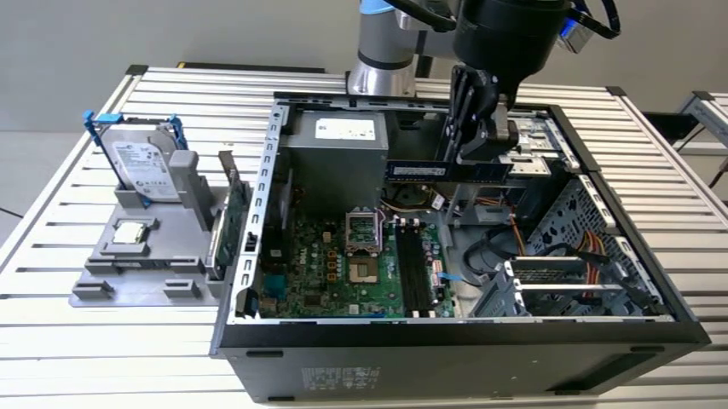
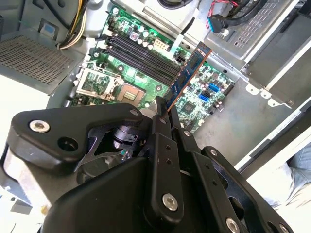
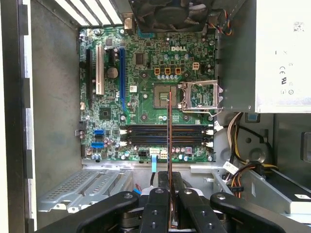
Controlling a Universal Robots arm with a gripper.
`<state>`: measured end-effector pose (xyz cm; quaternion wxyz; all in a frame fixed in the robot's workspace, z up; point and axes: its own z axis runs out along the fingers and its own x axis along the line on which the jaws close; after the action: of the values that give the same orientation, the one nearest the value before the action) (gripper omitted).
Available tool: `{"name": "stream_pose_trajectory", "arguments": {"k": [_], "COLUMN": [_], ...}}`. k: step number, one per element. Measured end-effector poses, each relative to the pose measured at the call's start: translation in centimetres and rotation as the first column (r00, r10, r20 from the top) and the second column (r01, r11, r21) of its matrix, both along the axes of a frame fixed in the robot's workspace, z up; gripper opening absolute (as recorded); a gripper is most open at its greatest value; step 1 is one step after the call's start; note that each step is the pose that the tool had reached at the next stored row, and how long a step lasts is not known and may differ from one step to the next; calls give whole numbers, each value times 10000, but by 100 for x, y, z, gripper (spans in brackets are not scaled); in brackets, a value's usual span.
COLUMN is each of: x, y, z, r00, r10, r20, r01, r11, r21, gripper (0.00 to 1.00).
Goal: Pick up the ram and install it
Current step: 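Pick up the ram and move it above insertion slot, then insert the ram into the slot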
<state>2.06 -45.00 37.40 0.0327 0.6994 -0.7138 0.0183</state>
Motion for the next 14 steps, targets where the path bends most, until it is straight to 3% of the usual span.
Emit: {"name": "stream_pose_trajectory", "arguments": {"k": [7,14], "x": [-1,0], "y": [0,0], "z": [0,0], "r00": [9999,9981], "r10": [-142,-623], "r20": [0,0], "r01": [142,623], "r11": [9999,9981], "r21": [0,0], "gripper": [0,0]}}
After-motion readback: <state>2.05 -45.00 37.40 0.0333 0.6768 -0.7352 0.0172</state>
